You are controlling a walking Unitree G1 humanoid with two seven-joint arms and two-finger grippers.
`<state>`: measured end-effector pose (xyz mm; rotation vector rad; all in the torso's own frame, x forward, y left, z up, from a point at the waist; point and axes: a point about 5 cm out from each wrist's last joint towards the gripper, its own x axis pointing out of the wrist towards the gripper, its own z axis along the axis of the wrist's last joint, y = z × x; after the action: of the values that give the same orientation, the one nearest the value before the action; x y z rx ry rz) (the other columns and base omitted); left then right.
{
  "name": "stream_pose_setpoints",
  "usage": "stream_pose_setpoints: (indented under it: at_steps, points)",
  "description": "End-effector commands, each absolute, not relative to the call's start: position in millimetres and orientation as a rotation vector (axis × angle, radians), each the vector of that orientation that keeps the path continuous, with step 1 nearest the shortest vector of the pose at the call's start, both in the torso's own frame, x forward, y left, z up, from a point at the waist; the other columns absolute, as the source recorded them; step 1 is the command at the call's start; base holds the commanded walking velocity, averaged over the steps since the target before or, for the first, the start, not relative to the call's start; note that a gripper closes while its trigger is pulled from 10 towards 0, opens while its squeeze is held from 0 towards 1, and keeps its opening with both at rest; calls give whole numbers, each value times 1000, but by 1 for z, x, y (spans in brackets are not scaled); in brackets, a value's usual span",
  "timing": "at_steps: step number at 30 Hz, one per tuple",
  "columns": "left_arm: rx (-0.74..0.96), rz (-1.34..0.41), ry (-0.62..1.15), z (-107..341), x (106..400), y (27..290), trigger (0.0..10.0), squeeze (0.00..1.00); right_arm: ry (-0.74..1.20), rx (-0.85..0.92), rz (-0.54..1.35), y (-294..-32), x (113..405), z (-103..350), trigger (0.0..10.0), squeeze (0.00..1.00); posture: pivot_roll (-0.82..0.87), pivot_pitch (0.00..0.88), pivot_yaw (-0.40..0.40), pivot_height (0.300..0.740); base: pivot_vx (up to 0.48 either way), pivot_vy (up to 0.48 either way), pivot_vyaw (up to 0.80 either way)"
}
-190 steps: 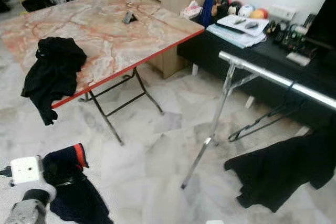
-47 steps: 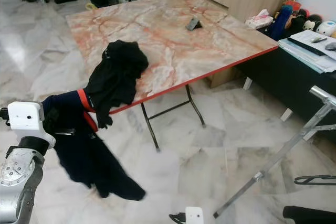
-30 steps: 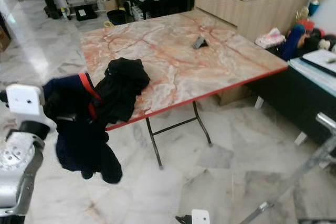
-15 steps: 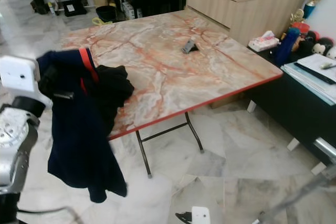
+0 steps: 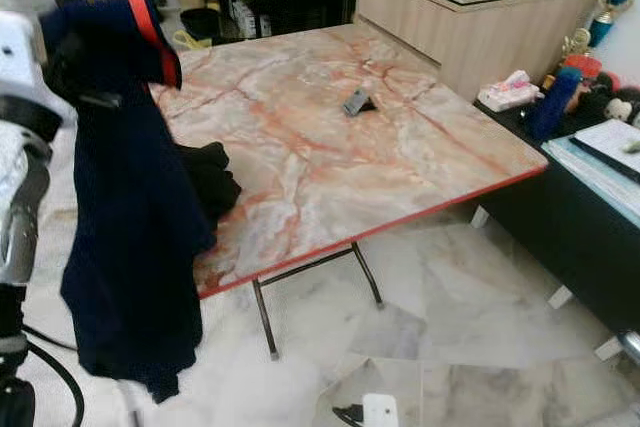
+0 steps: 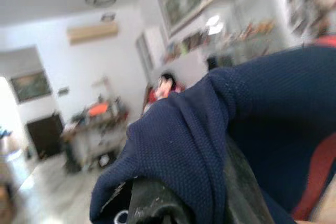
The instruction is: Hang hanger
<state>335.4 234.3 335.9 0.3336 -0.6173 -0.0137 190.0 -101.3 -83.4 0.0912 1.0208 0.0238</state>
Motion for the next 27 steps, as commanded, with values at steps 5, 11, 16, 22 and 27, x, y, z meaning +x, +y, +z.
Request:
stream_pose_setpoints:
  at_steps: [5, 11, 16, 22, 27]
  points:
    - [399, -64, -673, 370, 348, 228, 10000, 0, 1037, 79, 10, -107, 186, -86, 10000, 0, 113, 97, 13, 740, 348, 0, 0]
    - [410, -102, -624, 366, 358, 230, 10000, 0, 1038, 80, 8, -108, 186, -86, 10000, 0, 109, 95, 11, 740, 352, 0, 0]
    - [396, -128, -556, 354, 368, 234, 10000, 0, 1039, 75, 9, -109, 186, -86, 10000, 0, 111, 93, 6, 740, 354, 0, 0]
    - [343, -164, -459, 327, 374, 233, 10000, 0, 1039, 71, 9, -110, 186, -86, 10000, 0, 105, 93, 2, 740, 352, 0, 0]
    - [319, -275, -279, 267, 372, 217, 10000, 0, 1040, 71, 8, -110, 186, -86, 10000, 0, 98, 95, -1, 740, 0, 0, 0]
